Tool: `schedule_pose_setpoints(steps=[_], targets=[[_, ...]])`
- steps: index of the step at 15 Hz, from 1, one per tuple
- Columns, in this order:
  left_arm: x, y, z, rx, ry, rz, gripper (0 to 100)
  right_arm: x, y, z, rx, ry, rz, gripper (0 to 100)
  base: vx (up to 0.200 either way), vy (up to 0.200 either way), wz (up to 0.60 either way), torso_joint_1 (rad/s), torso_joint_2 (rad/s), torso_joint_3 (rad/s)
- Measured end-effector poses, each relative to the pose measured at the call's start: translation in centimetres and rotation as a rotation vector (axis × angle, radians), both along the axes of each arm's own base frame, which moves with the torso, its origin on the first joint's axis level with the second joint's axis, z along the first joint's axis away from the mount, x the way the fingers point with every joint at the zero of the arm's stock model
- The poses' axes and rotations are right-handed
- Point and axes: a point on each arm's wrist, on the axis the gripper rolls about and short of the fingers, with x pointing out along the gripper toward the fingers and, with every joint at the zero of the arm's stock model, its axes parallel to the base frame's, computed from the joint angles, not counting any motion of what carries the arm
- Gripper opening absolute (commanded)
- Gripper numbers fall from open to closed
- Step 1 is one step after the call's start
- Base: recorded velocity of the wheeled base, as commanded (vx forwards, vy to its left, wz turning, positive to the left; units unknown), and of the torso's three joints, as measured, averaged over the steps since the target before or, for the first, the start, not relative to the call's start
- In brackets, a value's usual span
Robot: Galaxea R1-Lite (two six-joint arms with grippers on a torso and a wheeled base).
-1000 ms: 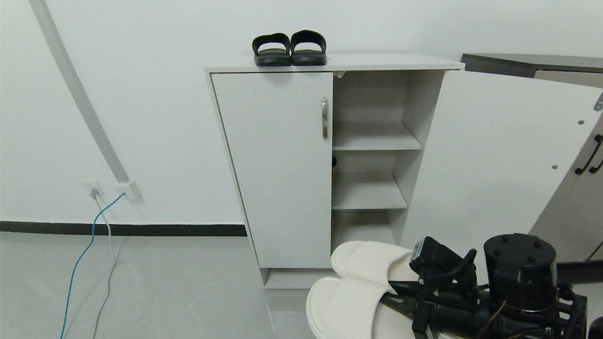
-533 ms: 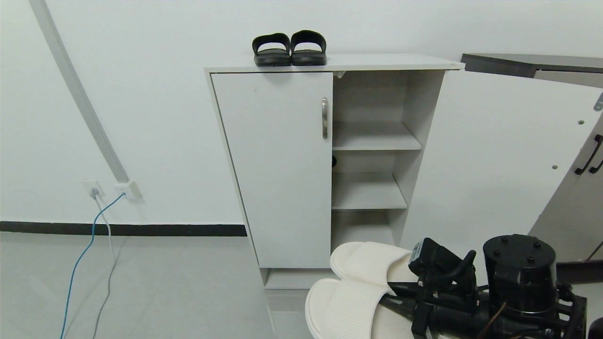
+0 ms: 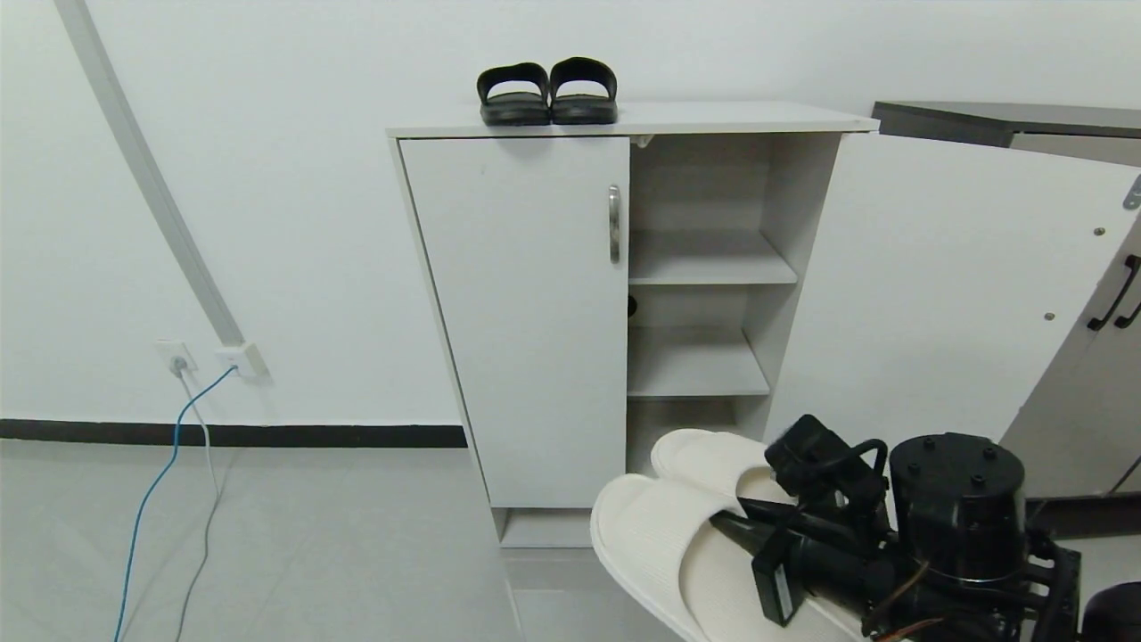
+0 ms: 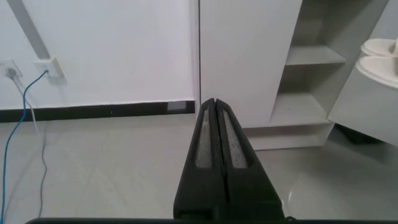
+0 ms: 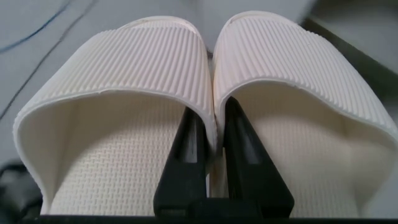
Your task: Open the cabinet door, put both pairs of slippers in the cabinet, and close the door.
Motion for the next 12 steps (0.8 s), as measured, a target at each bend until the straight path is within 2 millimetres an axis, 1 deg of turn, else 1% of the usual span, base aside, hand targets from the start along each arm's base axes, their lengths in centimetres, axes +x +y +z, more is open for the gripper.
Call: schedule_pose_setpoints(steps=[2,5,8,9,11,12], targets=[[0.0,0.0,0.0,0.0,0.0,0.0,0,0.6,2.3,-0.4,0.048,0.027,-0.138,0,0.0,0.0,0.0,0.0,0.0,0.0],[0.0,0.0,0.0,0.0,0.0,0.0,0,2.1,6.1,-1.1,0.1,0.021,-0.299,0,0.0,0.0,0.0,0.0,0.0,0.0],[0.0,0.0,0.0,-0.001,0.001,0.0,0,3.1,8.6,-2.1,0.067,0.052,-0.432,0,0.0,0.0,0.0,0.0,0.0,0.0],[0.0,0.0,0.0,-0.001,0.001,0.0,0,3.4,9.1,-2.1,0.067,0.068,-0.488,0,0.0,0.0,0.0,0.0,0.0,0.0],[0.0,0.0,0.0,0.0,0.0,0.0,0,4.5,10.2,-1.5,0.096,0.067,-0.623,0,0.0,-0.2,0.0,0.007,0.0,0.002],[0.0,0.0,0.0,-0.001,0.0,0.0,0,5.1,10.5,-1.6,0.105,0.064,-0.659,0,0.0,-0.2,0.0,0.002,0.0,0.002]])
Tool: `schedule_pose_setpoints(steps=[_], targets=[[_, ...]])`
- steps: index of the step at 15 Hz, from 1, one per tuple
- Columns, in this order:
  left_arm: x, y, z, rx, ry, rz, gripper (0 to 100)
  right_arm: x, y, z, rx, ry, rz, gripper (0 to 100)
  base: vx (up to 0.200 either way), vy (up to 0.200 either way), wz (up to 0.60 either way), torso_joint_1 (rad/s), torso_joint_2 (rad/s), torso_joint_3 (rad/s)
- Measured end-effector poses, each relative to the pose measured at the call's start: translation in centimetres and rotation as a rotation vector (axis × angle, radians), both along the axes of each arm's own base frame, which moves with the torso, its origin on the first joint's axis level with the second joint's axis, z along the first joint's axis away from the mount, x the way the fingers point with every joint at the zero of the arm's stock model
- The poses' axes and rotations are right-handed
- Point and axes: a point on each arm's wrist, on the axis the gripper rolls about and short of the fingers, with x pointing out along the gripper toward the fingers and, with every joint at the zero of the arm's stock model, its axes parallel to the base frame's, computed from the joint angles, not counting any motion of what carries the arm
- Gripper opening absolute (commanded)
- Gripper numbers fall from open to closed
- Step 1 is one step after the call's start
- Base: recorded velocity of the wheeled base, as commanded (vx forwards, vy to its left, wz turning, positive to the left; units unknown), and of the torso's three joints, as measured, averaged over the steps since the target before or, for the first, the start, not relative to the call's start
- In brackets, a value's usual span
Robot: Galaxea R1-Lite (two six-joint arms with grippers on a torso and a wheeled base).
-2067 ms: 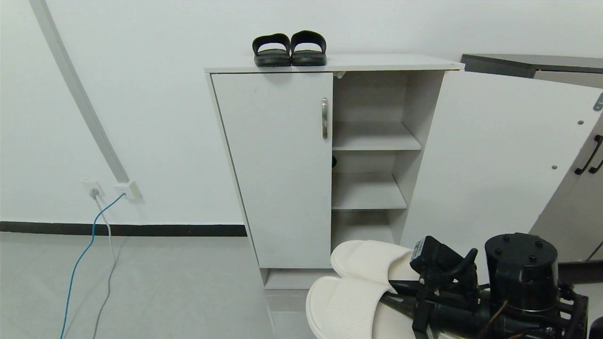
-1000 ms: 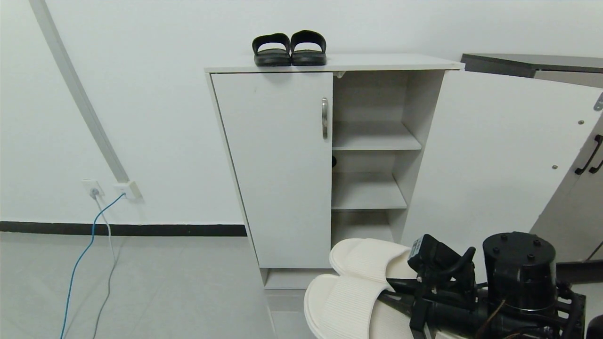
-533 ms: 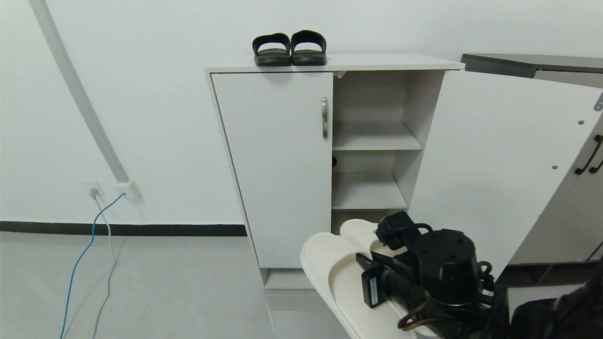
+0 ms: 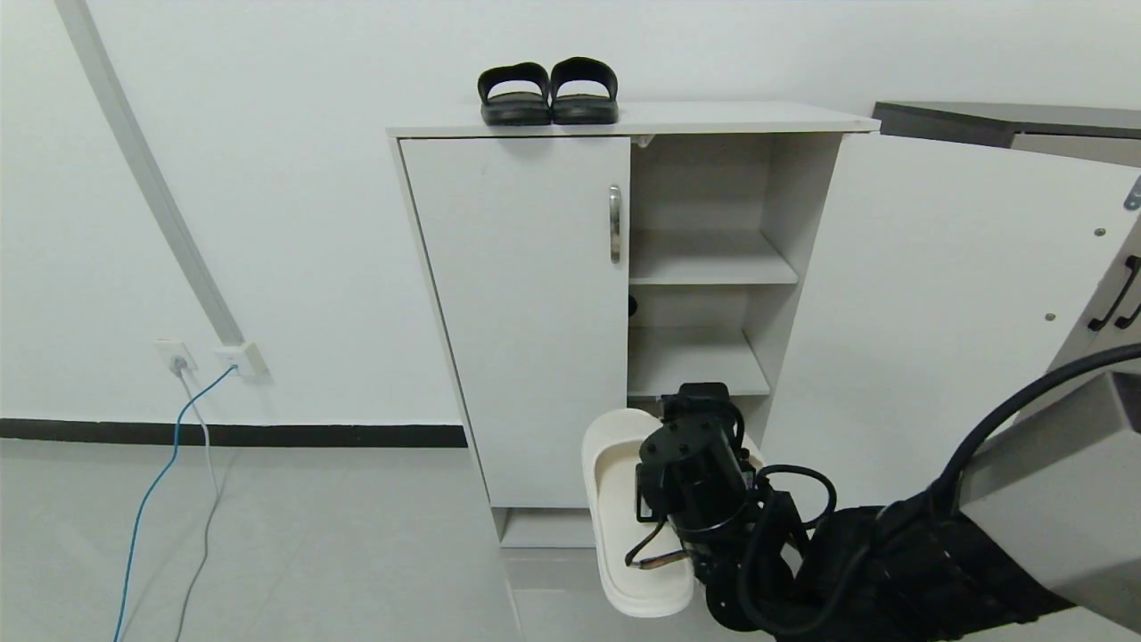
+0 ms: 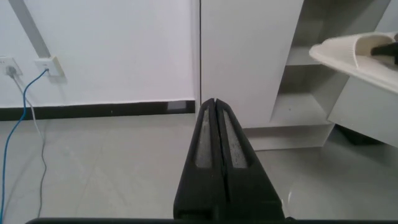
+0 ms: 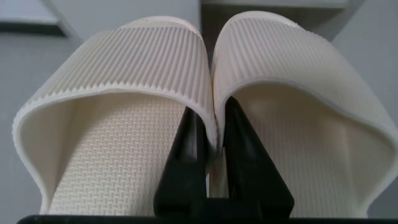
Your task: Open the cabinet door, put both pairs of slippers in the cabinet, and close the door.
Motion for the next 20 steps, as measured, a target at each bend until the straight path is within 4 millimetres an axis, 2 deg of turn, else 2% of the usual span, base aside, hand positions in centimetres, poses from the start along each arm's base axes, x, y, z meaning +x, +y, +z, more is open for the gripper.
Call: schedule_pose_setpoints(steps=[4,10,13,15,20], targets=[[0.0,0.0,0.0,0.0,0.0,0.0,0,1.2,0.2,-1.0,-0.013,0.009,-0.028,0,0.0,-0.2,0.0,0.005,0.0,0.004],[0.0,0.0,0.0,-0.001,0.0,0.0,0,2.7,0.1,-2.1,-0.055,0.01,-0.045,0,0.0,0.0,0.0,0.0,0.0,0.0],[0.0,0.0,0.0,-0.001,0.001,0.0,0,3.9,1.1,-1.9,-0.014,-0.099,-0.005,0,0.0,0.0,0.0,0.0,0.0,0.0],[0.0,0.0,0.0,-0.001,0.001,-0.001,0,4.8,0.8,-3.0,-0.031,-0.124,0.005,0,0.0,0.0,0.0,0.0,0.0,0.0],[0.0,0.0,0.0,-0.001,0.001,0.0,0,5.0,0.7,-5.2,-0.061,-0.093,0.023,0,0.0,0.0,0.0,0.0,0.0,0.0]])
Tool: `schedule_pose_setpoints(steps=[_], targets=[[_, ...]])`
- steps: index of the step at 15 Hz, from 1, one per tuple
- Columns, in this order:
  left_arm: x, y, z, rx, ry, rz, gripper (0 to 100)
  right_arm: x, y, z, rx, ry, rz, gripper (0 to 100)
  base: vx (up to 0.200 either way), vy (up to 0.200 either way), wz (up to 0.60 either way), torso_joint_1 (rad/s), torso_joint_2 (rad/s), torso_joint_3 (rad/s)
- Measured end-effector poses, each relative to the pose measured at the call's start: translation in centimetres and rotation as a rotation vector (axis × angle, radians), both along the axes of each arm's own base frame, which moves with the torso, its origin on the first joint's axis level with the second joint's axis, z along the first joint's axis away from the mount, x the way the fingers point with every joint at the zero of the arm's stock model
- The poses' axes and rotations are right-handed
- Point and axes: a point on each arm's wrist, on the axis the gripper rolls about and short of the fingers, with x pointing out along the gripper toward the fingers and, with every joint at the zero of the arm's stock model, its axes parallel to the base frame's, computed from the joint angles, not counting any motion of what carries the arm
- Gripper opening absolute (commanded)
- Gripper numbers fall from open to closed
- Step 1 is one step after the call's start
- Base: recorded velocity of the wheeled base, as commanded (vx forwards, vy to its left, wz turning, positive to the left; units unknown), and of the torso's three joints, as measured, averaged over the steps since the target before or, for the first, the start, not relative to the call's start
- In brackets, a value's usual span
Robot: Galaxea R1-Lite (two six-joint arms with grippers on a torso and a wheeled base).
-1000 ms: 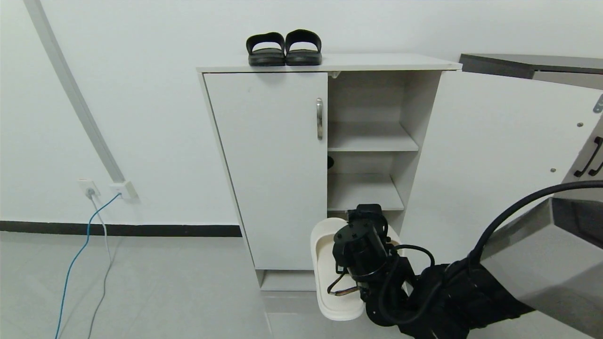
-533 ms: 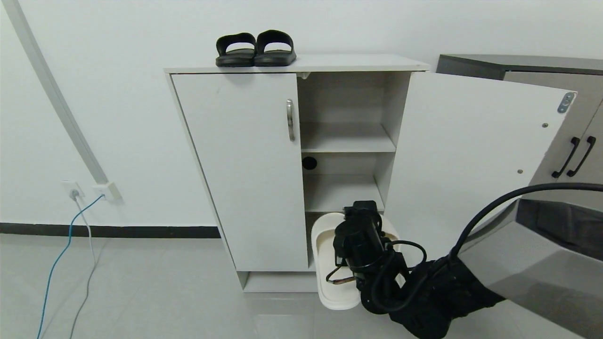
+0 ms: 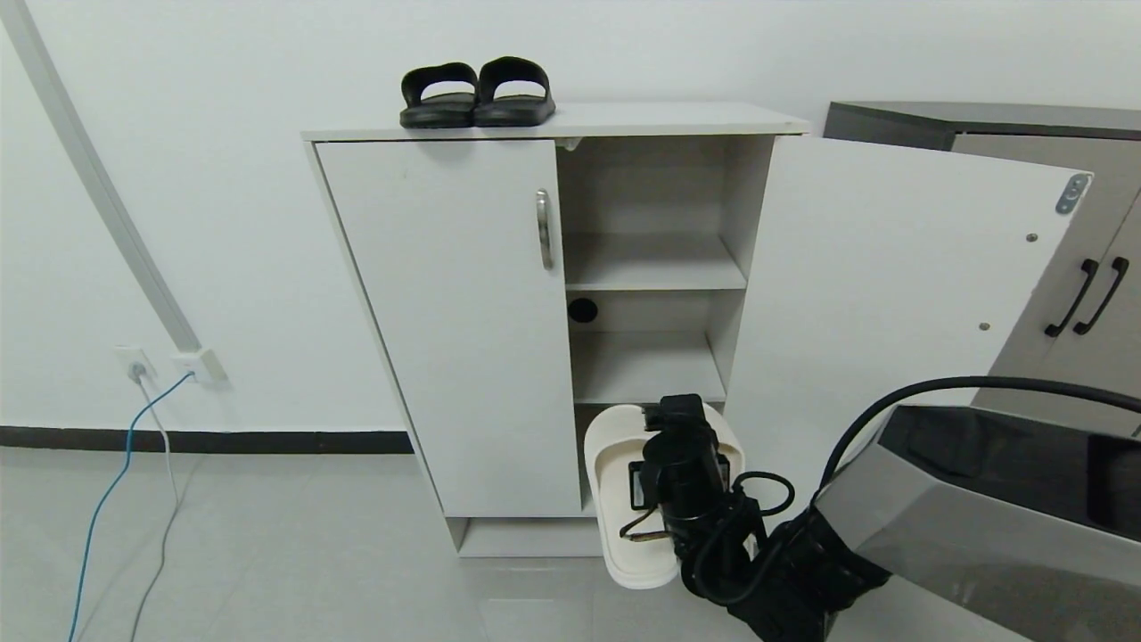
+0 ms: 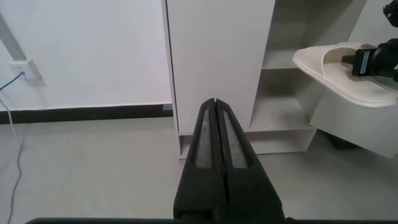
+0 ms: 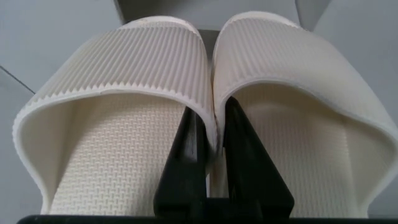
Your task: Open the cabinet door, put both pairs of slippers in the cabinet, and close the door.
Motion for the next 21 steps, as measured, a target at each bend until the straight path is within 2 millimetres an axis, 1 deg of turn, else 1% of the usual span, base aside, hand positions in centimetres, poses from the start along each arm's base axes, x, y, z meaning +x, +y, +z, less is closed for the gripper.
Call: schedule_pose_setpoints(steps=[5,8,13,16,18,21], targets=[[0.0,0.0,0.0,0.0,0.001,0.0,0,0.4,-0.1,-0.9,-0.012,0.013,-0.004,0,0.0,0.0,0.0,0.0,0.0,0.0],[0.0,0.0,0.0,0.0,0.001,0.0,0,0.7,-0.3,-1.1,-0.013,0.016,-0.009,0,0.0,0.0,0.0,0.0,0.0,0.0],[0.0,0.0,0.0,0.0,0.002,0.0,0,1.8,-0.6,-1.3,-0.003,0.016,-0.016,0,0.0,0.0,0.0,0.004,0.0,-0.155],[0.0,0.0,0.0,0.0,0.002,0.0,0,2.0,-0.6,-1.6,-0.006,0.017,-0.022,0,0.0,0.0,0.0,0.002,0.0,-0.196],[0.0,0.0,0.0,0.0,0.002,0.0,0,2.2,-0.6,-1.2,-0.003,-0.025,-0.021,0,0.0,0.0,0.0,0.002,0.0,-0.195],[0.0,0.0,0.0,-0.001,0.002,0.0,0,2.4,-0.6,-0.2,0.01,-0.161,-0.006,0,0.0,0.0,0.0,0.002,0.0,-0.191]])
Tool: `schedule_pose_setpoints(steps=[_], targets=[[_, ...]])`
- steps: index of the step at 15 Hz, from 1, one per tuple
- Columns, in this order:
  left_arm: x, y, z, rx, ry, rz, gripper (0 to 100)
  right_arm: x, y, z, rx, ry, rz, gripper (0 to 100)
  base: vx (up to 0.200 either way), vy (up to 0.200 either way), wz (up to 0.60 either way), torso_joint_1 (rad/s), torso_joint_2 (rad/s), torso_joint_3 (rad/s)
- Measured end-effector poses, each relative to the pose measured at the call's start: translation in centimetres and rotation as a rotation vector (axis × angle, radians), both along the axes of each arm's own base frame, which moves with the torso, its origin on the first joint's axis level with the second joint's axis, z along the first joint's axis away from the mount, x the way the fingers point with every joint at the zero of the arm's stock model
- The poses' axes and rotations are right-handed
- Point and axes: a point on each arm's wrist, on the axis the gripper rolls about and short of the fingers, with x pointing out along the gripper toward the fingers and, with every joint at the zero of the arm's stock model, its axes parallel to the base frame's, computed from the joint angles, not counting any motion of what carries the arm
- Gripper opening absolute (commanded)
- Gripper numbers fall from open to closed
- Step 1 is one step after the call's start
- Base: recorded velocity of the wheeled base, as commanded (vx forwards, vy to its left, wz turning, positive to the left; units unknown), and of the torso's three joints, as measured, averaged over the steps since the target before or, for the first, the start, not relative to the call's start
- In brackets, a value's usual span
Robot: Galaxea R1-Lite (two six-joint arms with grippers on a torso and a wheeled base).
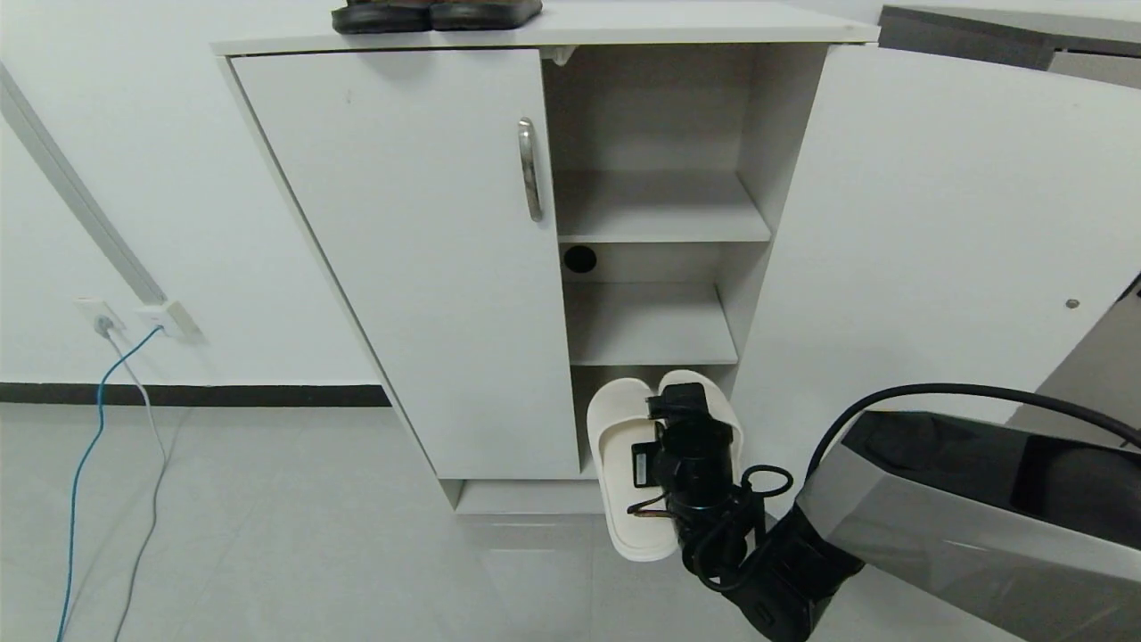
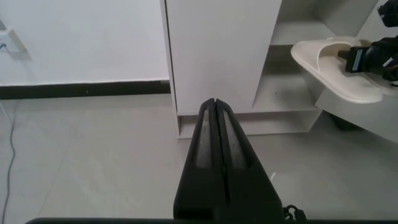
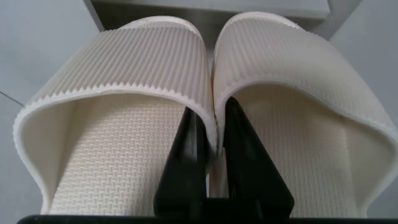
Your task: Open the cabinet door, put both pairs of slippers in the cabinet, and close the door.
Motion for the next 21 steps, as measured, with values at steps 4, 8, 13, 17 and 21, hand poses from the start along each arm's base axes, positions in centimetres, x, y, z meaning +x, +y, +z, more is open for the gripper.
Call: schedule_pose_setpoints(steps=[4,8,13,17,21], targets=[[0.0,0.0,-0.01,-0.001,0.0,0.0,0,-0.12,-0.33,-0.49,-0.039,-0.036,0.002,0,0.0,0.0,0.0,0.0,0.0,-0.134],[0.0,0.0,0.0,-0.001,0.0,0.0,0,-0.12,-0.3,-0.14,-0.038,-0.073,0.002,0,0.0,0.0,0.0,0.0,0.0,0.0],[0.0,0.0,0.0,0.0,0.0,0.0,0,-0.07,-0.4,0.32,-0.046,-0.118,-0.001,0,0.2,0.0,0.0,0.004,0.0,-0.002],[0.0,0.0,0.01,0.0,-0.001,0.0,0,0.05,-0.52,0.29,-0.047,-0.118,-0.004,0,0.2,0.0,0.0,0.001,0.0,0.001],[0.0,0.0,0.0,-0.001,0.0,0.0,0,0.17,-0.6,0.28,-0.047,-0.116,-0.005,0,0.1,0.0,0.0,0.001,0.0,0.004]])
